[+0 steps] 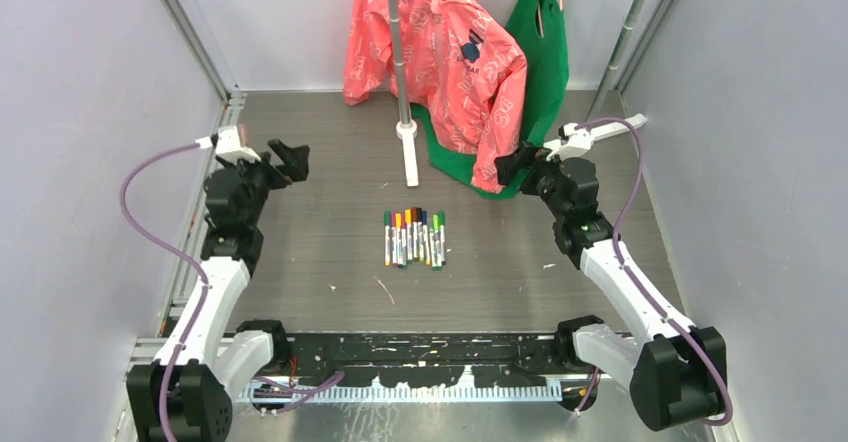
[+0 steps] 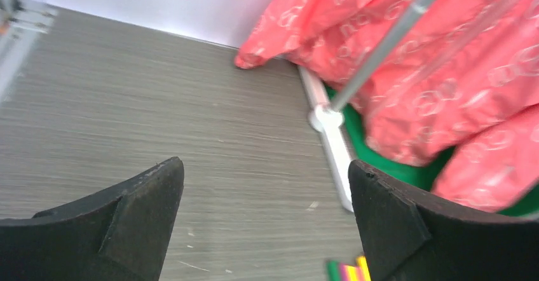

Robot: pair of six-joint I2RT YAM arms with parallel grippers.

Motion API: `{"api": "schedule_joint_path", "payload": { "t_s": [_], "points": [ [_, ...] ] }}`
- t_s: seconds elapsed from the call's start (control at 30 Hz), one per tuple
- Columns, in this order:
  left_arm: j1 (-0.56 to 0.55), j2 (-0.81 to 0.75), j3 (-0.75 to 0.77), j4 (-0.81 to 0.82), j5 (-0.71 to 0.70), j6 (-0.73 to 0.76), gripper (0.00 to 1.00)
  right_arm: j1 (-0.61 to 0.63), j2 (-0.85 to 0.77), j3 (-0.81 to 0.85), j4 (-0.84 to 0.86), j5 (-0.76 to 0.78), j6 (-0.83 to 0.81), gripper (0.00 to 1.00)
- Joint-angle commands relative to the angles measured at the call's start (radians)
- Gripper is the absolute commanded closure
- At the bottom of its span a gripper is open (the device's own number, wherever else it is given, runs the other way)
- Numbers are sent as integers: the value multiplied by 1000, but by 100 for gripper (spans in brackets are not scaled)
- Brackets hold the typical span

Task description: Open the pen caps

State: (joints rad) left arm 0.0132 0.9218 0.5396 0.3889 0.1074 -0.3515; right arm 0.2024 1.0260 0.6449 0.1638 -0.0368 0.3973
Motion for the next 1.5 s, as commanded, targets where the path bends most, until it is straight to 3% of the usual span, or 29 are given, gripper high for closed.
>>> {"api": "schedule_joint_path", "payload": {
  "t_s": [0.0,0.1,0.17,0.27,0.33,0.4,0.63,0.8,0.97,1.17,1.47],
  "points": [
    [-4,-9,229,-483,137,-246,0,17,-43,-1,158,-63,92,0],
    [-1,-65,195,-458,118,-431,0,17,-51,18,181,-139,119,0],
    [-1,-81,229,-538,124,-491,0,17,-65,41,142,-130,184,0],
    [-3,-72,322,-707,179,-477,2,13,-51,72,88,-126,255,0],
    [-19,-68,399,-876,135,-445,2,13,20,162,-63,-178,250,0],
    [-36,-72,436,-993,96,-442,2,25,90,233,-215,-192,245,9],
    [-106,-97,434,-1151,16,-449,5,253,163,335,-608,195,153,16],
    [-348,-53,443,-1219,-211,-474,9,438,237,379,-743,357,210,21],
    [-502,-22,404,-1250,-318,-535,16,548,357,438,-817,435,261,27],
    [-581,6,357,-1246,-380,-585,19,585,418,435,-809,467,266,31],
    [-640,37,362,-1249,-448,-624,20,584,502,399,-706,354,224,34]
  ]
}}
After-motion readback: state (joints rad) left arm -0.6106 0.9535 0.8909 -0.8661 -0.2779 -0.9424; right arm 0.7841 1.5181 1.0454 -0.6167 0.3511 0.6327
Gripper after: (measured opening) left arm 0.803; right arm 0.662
